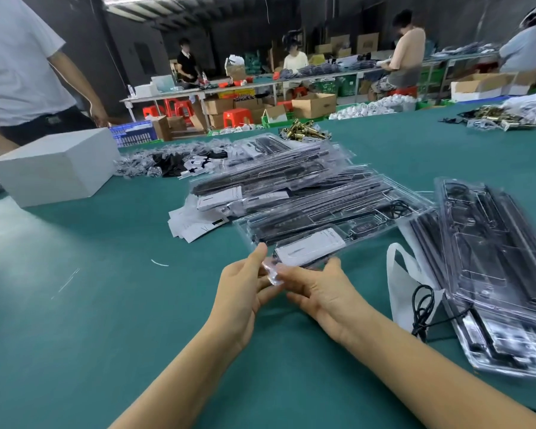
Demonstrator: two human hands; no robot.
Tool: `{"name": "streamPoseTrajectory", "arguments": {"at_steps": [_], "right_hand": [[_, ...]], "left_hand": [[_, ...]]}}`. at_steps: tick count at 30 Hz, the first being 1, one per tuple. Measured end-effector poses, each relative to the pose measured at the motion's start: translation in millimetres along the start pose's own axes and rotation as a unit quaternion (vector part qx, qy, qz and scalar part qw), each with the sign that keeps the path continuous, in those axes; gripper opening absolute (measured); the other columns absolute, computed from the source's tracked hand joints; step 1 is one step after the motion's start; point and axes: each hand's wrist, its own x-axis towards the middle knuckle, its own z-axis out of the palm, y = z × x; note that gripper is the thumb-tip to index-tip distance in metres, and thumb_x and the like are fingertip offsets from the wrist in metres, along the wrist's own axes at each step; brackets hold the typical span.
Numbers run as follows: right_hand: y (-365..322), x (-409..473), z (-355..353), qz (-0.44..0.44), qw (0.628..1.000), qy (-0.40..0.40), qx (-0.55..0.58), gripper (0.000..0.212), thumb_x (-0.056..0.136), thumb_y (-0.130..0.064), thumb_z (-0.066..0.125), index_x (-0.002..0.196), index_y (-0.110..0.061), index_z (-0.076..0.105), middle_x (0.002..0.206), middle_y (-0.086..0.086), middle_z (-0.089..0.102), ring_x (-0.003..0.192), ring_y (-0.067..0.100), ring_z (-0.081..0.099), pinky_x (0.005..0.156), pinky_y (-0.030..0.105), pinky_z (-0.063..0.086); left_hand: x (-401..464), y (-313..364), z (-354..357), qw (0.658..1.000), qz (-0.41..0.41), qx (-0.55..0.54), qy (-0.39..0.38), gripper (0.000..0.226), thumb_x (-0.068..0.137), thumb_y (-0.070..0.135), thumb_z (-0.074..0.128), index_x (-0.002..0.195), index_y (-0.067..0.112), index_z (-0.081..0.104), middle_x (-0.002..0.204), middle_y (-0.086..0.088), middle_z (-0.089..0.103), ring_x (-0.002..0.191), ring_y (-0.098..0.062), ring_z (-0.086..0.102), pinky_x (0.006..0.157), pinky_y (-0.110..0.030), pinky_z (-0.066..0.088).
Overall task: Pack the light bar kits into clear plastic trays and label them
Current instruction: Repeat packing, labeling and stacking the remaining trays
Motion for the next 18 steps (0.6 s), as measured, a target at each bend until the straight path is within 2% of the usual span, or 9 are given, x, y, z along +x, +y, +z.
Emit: {"name": "streamPoseTrajectory", "arguments": {"at_steps": [4, 6, 10, 13, 16, 18], "right_hand": [[7.6, 3.3, 1.4, -0.036, 0.997, 0.064, 0.002, 0.064, 0.070, -0.008, 0.082, 0.116, -0.010, 0.036, 0.105, 0.019, 0.069, 0.080, 0.024, 0.072, 0.064, 0.031, 0.057], [13.2, 6.3, 0.8, -0.059, 0.992, 0.105, -0.041, 0.056, 0.071, -0.012, 0.081, 0.112, -0.004, 0.044, 0.107, 0.022, 0.066, 0.089, 0.031, 0.070, 0.070, 0.039, 0.059], [20.4, 8.3, 3.0, -0.089, 0.976, 0.161, -0.121, 0.048, 0.067, -0.021, 0.080, 0.100, -0.004, 0.049, 0.099, 0.019, 0.065, 0.086, 0.031, 0.069, 0.071, 0.048, 0.059], [19.7, 7.8, 2.5, -0.060, 0.982, 0.125, -0.125, 0.048, 0.075, -0.019, 0.078, 0.104, -0.001, 0.045, 0.105, 0.024, 0.063, 0.089, 0.035, 0.069, 0.071, 0.044, 0.059], [12.6, 6.3, 0.0, -0.017, 0.992, 0.064, -0.105, 0.042, 0.085, -0.009, 0.071, 0.109, -0.002, 0.038, 0.109, 0.027, 0.062, 0.089, 0.035, 0.069, 0.059, 0.030, 0.055], [6.8, 5.0, -1.0, 0.008, 0.995, 0.025, -0.098, 0.042, 0.087, -0.005, 0.067, 0.113, -0.003, 0.034, 0.103, 0.024, 0.067, 0.080, 0.031, 0.071, 0.057, 0.028, 0.053]], "left_hand": [[-4.4, -1.2, 5.2, 0.999, 0.017, 0.036, -0.019, 0.043, 0.099, 0.025, 0.048, 0.071, 0.013, 0.078, 0.081, -0.012, 0.075, 0.075, -0.020, 0.072, 0.066, -0.021, 0.055], [-4.8, -1.2, 4.7, 0.999, 0.014, 0.042, -0.017, 0.043, 0.099, 0.023, 0.048, 0.070, 0.012, 0.078, 0.081, -0.013, 0.074, 0.075, -0.022, 0.073, 0.066, -0.021, 0.055], [-4.8, -1.5, 2.9, 0.998, -0.015, 0.058, -0.004, 0.045, 0.094, 0.013, 0.045, 0.059, 0.009, 0.074, 0.074, -0.013, 0.073, 0.068, -0.024, 0.072, 0.062, -0.021, 0.055], [-2.2, 1.1, 0.1, 0.996, -0.044, 0.073, 0.023, 0.032, 0.085, 0.006, 0.050, 0.060, 0.003, 0.070, 0.071, -0.016, 0.072, 0.064, -0.025, 0.071, 0.057, -0.022, 0.054], [0.2, 3.6, -2.9, 0.994, -0.079, 0.069, 0.036, 0.037, 0.080, -0.001, 0.056, 0.048, 0.009, 0.070, 0.064, -0.013, 0.069, 0.058, -0.023, 0.068, 0.053, -0.023, 0.054], [0.3, 4.4, -3.9, 0.993, -0.092, 0.064, 0.038, 0.040, 0.079, -0.006, 0.056, 0.044, 0.008, 0.068, 0.059, -0.013, 0.067, 0.055, -0.023, 0.068, 0.051, -0.023, 0.054]]}}
